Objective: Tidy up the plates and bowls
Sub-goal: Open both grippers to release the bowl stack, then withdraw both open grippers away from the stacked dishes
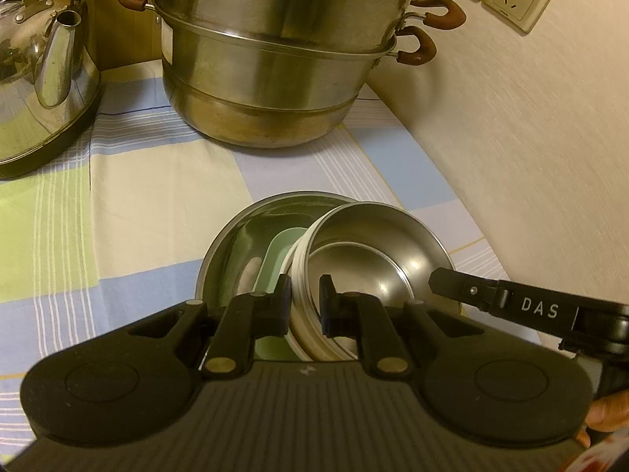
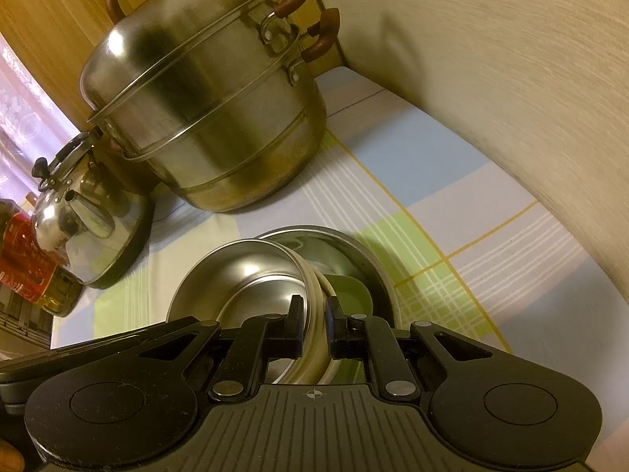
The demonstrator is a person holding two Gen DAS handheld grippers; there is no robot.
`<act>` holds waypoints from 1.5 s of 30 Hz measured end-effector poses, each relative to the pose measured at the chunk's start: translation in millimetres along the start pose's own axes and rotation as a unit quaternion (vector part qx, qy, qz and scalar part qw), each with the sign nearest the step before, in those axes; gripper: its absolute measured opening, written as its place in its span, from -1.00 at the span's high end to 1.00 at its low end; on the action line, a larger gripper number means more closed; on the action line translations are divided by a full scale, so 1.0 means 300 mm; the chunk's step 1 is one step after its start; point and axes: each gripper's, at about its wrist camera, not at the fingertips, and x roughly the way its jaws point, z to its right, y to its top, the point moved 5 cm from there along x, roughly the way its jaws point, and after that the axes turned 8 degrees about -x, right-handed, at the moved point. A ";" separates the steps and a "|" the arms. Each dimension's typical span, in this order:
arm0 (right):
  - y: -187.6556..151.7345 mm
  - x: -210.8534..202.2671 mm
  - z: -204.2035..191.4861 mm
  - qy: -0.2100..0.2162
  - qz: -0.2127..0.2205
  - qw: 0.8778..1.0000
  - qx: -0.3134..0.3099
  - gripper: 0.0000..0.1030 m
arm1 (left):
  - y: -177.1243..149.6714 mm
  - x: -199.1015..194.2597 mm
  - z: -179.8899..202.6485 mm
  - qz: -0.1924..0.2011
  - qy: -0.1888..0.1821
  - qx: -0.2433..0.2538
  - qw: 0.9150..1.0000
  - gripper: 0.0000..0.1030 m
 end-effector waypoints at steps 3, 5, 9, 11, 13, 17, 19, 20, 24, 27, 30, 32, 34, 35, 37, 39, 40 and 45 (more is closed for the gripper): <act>-0.007 -0.002 0.002 0.001 -0.002 1.000 0.002 0.79 | -0.001 -0.002 0.002 0.000 0.002 -0.001 1.000 0.76; -0.008 -0.004 0.001 0.002 -0.002 1.000 0.003 0.78 | -0.001 -0.004 0.003 0.001 0.003 0.000 1.000 0.76; -0.011 -0.012 0.003 0.002 -0.002 1.000 0.005 0.78 | -0.002 -0.028 0.012 0.012 0.006 0.007 1.000 0.76; -0.010 -0.024 0.002 0.001 -0.002 1.000 0.006 0.74 | -0.001 -0.049 0.016 0.019 0.008 0.009 1.000 0.76; -0.008 -0.047 0.000 0.004 0.005 1.000 0.004 0.58 | -0.001 -0.078 0.022 0.030 0.008 0.012 0.999 0.76; -0.019 -0.113 -0.013 0.021 0.020 1.000 -0.006 -0.14 | -0.014 -0.159 0.038 0.062 0.022 0.035 0.997 0.74; -0.033 -0.151 -0.018 0.027 0.027 0.999 -0.012 -0.15 | -0.028 -0.208 0.043 0.076 0.030 0.044 0.996 0.72; -0.039 -0.168 -0.019 0.028 0.029 0.999 -0.014 -0.15 | -0.034 -0.231 0.044 0.081 0.032 0.047 0.995 0.70; -0.089 -0.248 -0.026 0.022 0.032 0.999 -0.036 -0.15 | -0.086 -0.336 0.043 0.103 0.048 0.062 0.992 0.65; -0.135 -0.314 -0.035 0.026 0.035 0.998 -0.054 -0.15 | -0.144 -0.407 0.038 0.104 0.051 0.062 0.991 0.64; -0.187 -0.373 -0.042 0.030 0.029 0.997 -0.066 -0.15 | -0.221 -0.464 0.038 0.100 0.058 0.061 0.991 0.64; -0.225 -0.409 -0.048 0.033 0.025 0.996 -0.074 -0.15 | -0.276 -0.493 0.050 0.091 0.057 0.057 0.993 0.64; -0.264 -0.446 -0.056 0.041 0.021 0.996 -0.081 -0.15 | -0.338 -0.523 0.068 0.083 0.051 0.053 0.994 0.63; -0.287 -0.466 -0.059 0.044 0.018 0.995 -0.084 -0.15 | -0.368 -0.537 0.079 0.079 0.050 0.051 0.994 0.63; -0.330 -0.502 -0.063 0.051 0.012 0.994 -0.092 -0.15 | -0.423 -0.562 0.095 0.076 0.050 0.046 0.995 0.63; -0.375 -0.537 -0.065 0.054 0.005 0.994 -0.099 -0.15 | -0.480 -0.590 0.115 0.073 0.050 0.037 0.995 0.63; -0.392 -0.551 -0.064 0.054 0.002 0.993 -0.102 -0.15 | -0.504 -0.601 0.125 0.073 0.049 0.033 0.996 0.63; -0.497 -0.626 -0.050 0.061 -0.023 0.991 -0.119 -0.15 | -0.629 -0.660 0.172 0.074 0.061 0.024 0.995 0.63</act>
